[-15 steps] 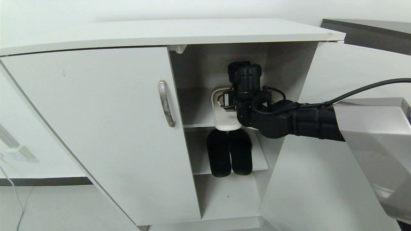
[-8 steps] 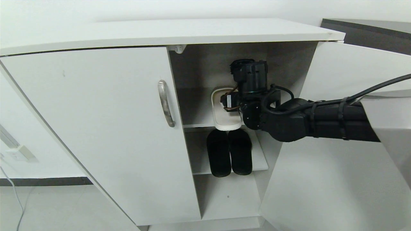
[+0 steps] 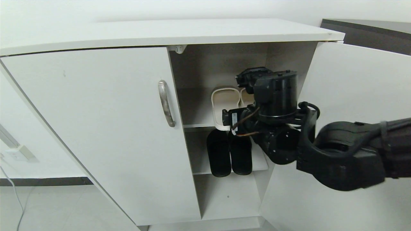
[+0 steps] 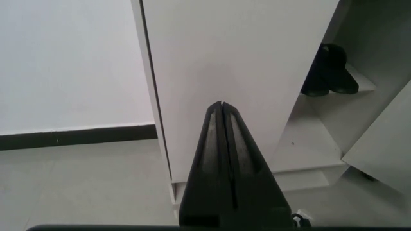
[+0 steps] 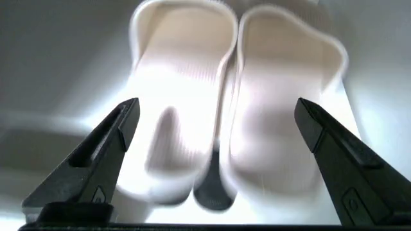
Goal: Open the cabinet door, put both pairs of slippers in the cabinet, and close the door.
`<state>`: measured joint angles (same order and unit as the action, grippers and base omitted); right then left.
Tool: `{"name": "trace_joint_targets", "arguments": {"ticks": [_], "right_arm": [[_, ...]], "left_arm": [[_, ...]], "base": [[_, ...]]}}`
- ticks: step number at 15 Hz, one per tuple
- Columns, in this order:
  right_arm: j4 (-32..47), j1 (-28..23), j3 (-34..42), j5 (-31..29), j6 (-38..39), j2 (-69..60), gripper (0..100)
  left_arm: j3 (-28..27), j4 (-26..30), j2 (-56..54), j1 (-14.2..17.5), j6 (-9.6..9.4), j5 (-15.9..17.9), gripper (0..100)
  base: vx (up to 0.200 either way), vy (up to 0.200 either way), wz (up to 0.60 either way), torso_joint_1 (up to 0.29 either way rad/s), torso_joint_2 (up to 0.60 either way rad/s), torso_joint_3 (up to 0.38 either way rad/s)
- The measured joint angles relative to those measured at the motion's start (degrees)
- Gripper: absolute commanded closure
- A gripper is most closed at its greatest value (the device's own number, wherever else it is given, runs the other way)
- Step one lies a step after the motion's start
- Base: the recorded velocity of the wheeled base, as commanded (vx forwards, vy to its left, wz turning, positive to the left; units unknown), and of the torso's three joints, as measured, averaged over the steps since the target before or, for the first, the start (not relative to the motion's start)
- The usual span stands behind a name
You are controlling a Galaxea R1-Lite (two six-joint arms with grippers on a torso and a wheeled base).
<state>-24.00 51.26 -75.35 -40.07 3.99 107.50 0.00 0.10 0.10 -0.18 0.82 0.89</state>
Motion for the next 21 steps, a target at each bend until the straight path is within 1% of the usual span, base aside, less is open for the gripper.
{"name": "trace_joint_targets", "arguments": {"ticks": [3,4,6,7,8,15,21], "right_arm": [[-5.34,3.3,12.4,2.39,0.02,-7.25,0],[-7.28,4.28,16.45,3.4,0.04,-9.7,100],[-9.87,5.29,22.13,6.88,0.48,-13.31,100],[-10.4,5.46,24.05,9.67,1.87,-14.56,100],[-10.51,5.46,25.3,10.74,2.39,-15.27,100],[-10.68,4.96,27.37,11.18,2.77,-15.25,100],[-10.7,4.44,28.38,11.36,2.61,-14.38,100]], "left_arm": [[0.0,0.0,0.0,0.0,-0.04,0.0,100],[0.0,0.0,0.0,0.0,-0.04,0.01,100],[0.0,0.0,0.0,0.0,-0.04,0.06,100],[0.0,0.0,0.0,0.0,-0.13,0.06,100],[0.0,0.0,0.0,0.0,-0.11,0.06,100],[0.0,0.0,0.0,0.0,-0.06,0.09,100],[0.0,0.01,0.0,0.05,-0.06,0.17,100]], "base": [[0.0,0.0,0.0,0.0,0.0,0.0],[0.0,0.0,0.0,0.0,0.0,0.0],[0.0,0.0,0.0,0.0,0.0,0.0],[0.0,0.0,0.0,0.0,0.0,0.0],[0.0,0.0,0.0,0.0,0.0,0.0],[0.0,0.0,0.0,0.0,0.0,0.0],[-0.2,0.0,0.0,0.003,0.0,0.004]]}}
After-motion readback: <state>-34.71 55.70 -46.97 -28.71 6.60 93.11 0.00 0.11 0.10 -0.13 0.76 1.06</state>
